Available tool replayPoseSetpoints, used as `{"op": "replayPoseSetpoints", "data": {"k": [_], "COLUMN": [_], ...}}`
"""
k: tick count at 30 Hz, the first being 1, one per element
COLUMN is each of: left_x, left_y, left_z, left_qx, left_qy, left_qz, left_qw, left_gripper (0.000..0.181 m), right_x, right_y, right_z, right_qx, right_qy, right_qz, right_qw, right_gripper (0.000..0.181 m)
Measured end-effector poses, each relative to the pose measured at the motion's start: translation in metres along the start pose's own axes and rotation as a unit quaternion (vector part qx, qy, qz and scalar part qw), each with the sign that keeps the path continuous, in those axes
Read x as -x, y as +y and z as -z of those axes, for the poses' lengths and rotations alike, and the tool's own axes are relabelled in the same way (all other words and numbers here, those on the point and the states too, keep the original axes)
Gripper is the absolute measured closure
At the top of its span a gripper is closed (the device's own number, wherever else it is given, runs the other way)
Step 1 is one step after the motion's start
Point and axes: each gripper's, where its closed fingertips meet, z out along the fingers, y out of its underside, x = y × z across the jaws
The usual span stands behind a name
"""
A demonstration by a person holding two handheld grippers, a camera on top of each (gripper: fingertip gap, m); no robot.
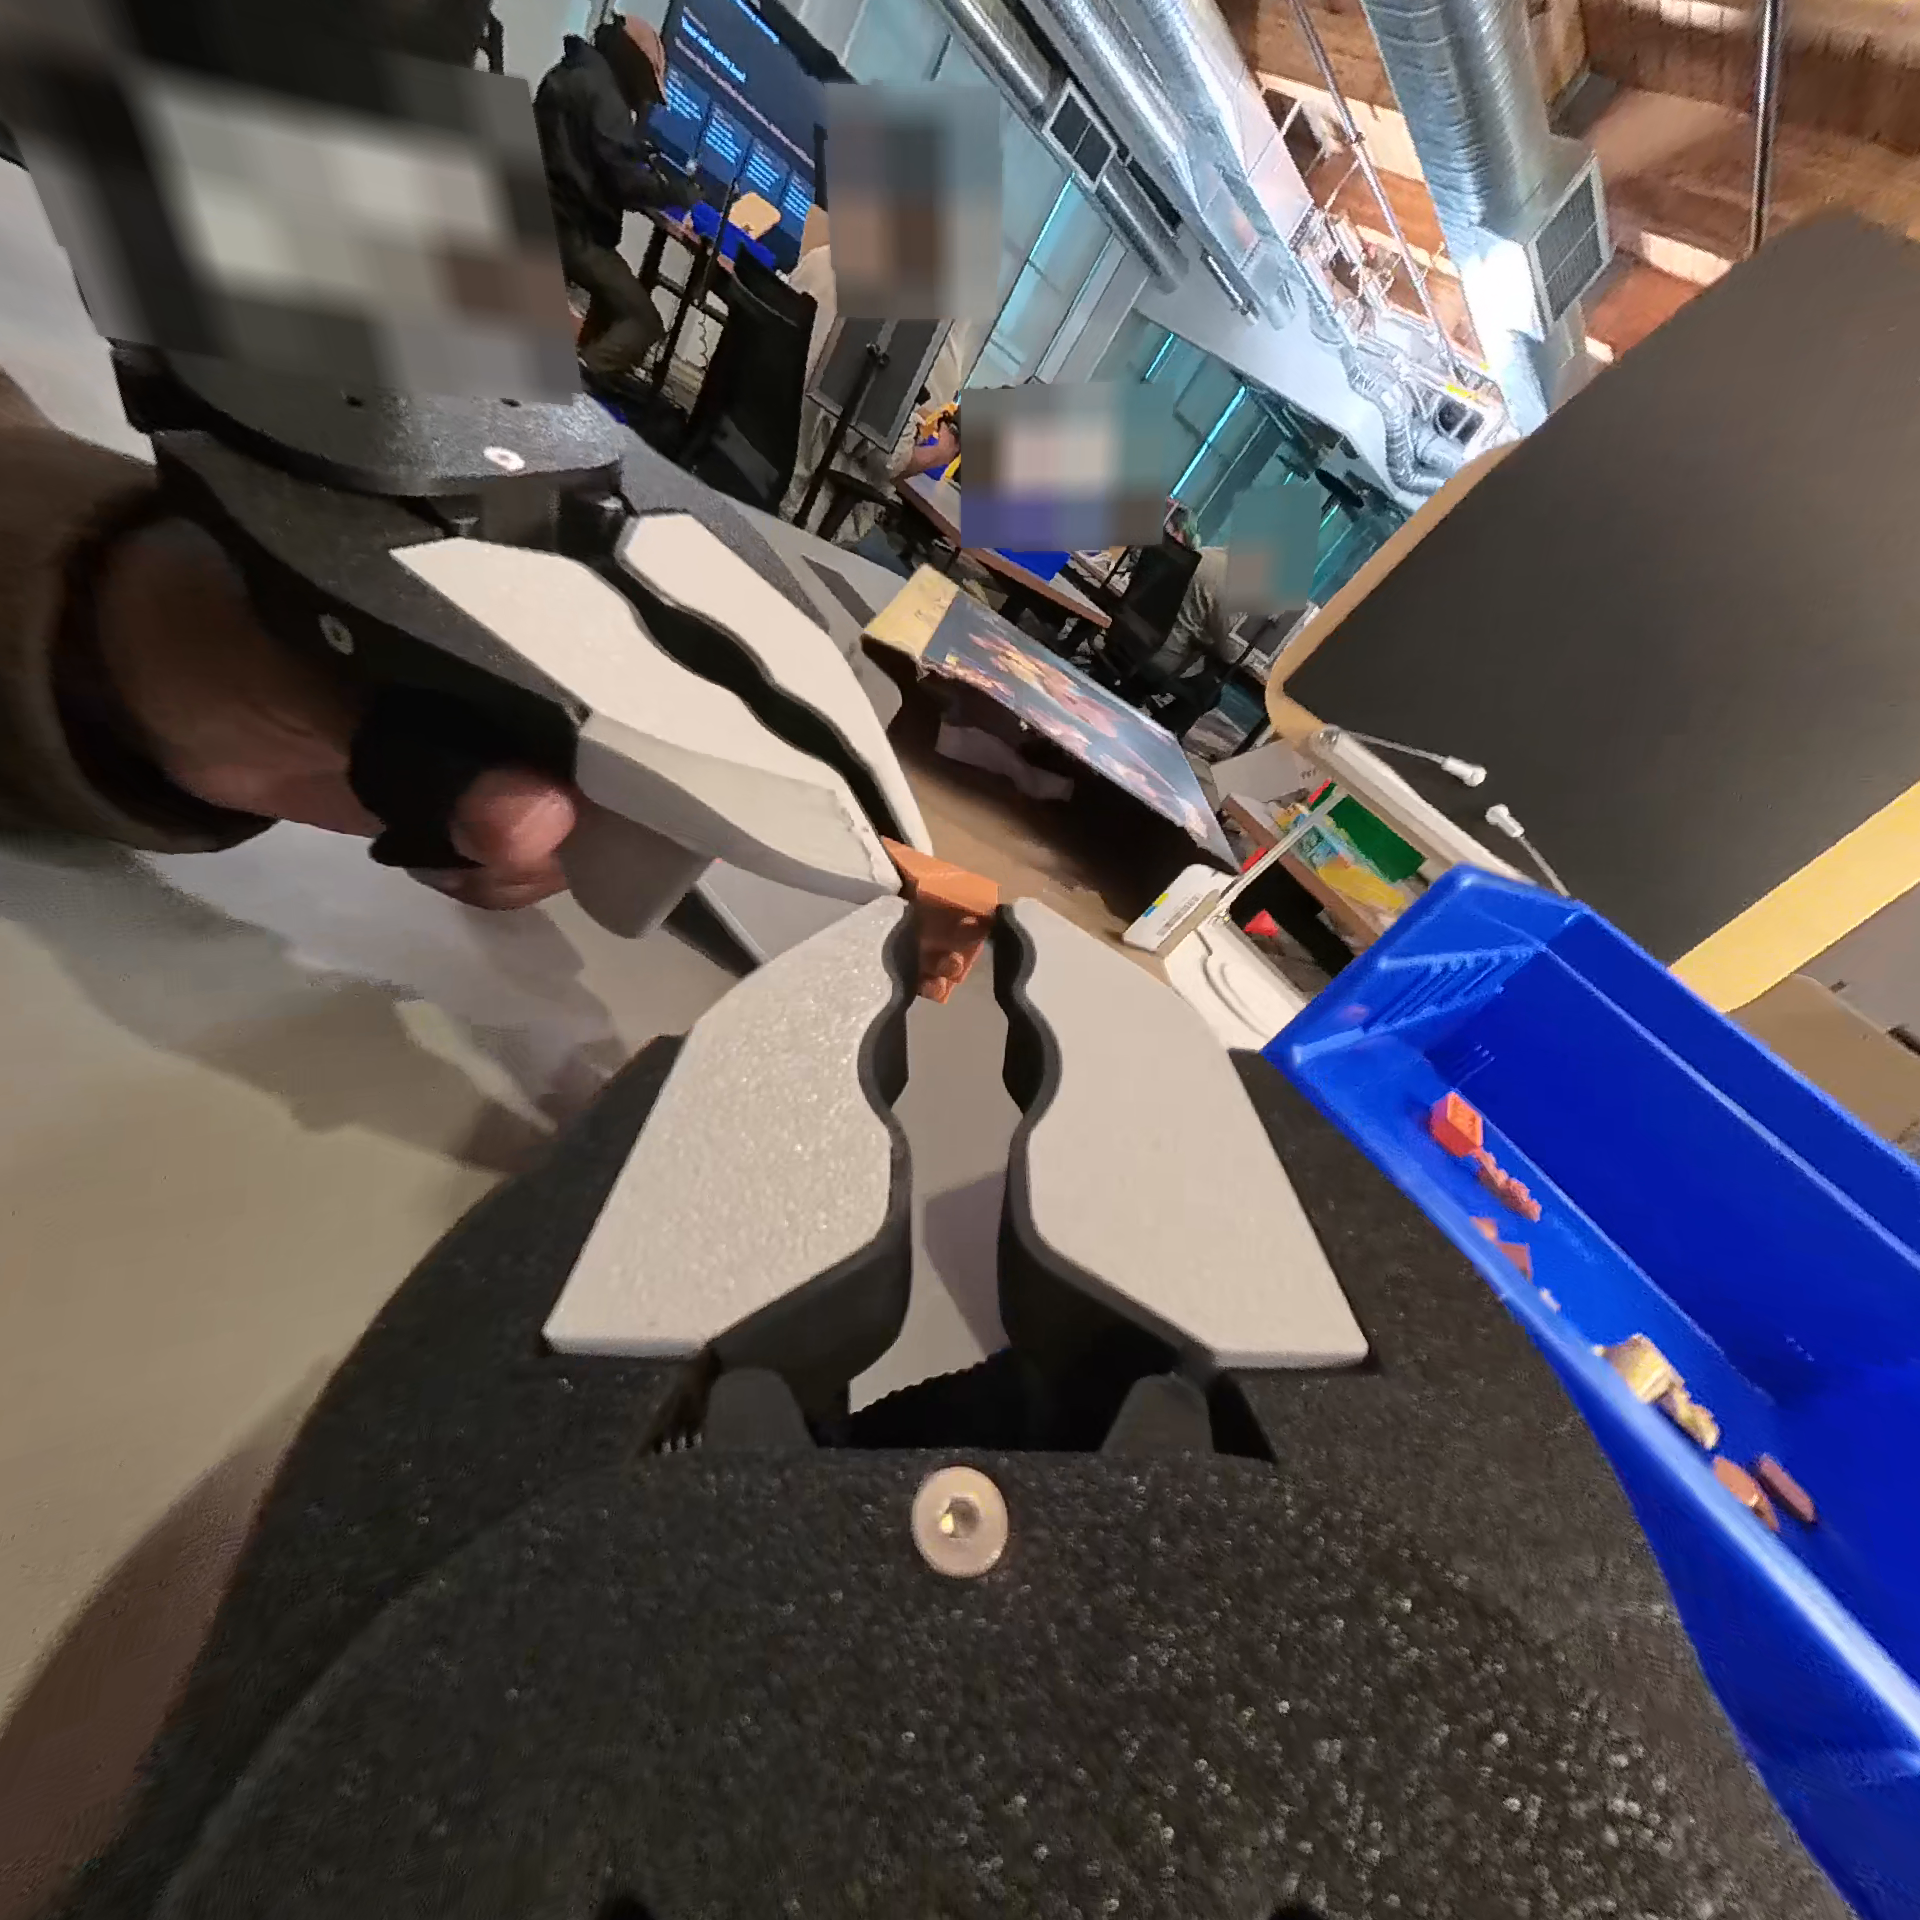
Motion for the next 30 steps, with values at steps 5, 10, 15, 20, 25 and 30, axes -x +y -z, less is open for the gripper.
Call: {"op": "replayPoseSetpoints", "data": {"k": [5,10,15,20,25,30], "left_x": [0.003,0.009,0.009,0.002,0.005,0.009], "left_y": [0.016,0.028,0.041,0.052,0.053,0.057], "left_z": [-0.004,-0.016,-0.029,-0.037,-0.043,-0.046], "left_qx": [0.038,0.073,0.104,0.117,0.113,0.124], "left_qy": [0.002,0.020,0.026,0.030,0.019,0.015], "left_qz": [0.016,0.089,0.117,0.145,0.140,0.130], "left_qw": [0.999,0.993,0.987,0.982,0.984,0.984], "left_gripper": [0.175,0.175,0.175,0.175,0.176,0.176], "right_x": [0.003,-0.004,-0.009,-0.008,-0.013,-0.016], "right_y": [0.017,0.034,0.052,0.067,0.070,0.076], "right_z": [-0.004,-0.008,-0.006,0.001,0.001,-0.001], "right_qx": [0.032,0.069,0.085,0.101,0.110,0.127], "right_qy": [0.005,-0.008,0.000,0.016,0.026,0.034], "right_qz": [-0.044,-0.093,-0.109,-0.118,-0.130,-0.140], "right_qw": [0.998,0.993,0.990,0.988,0.985,0.981], "right_gripper": [0.168,0.168,0.168,0.168,0.168,0.168]}}
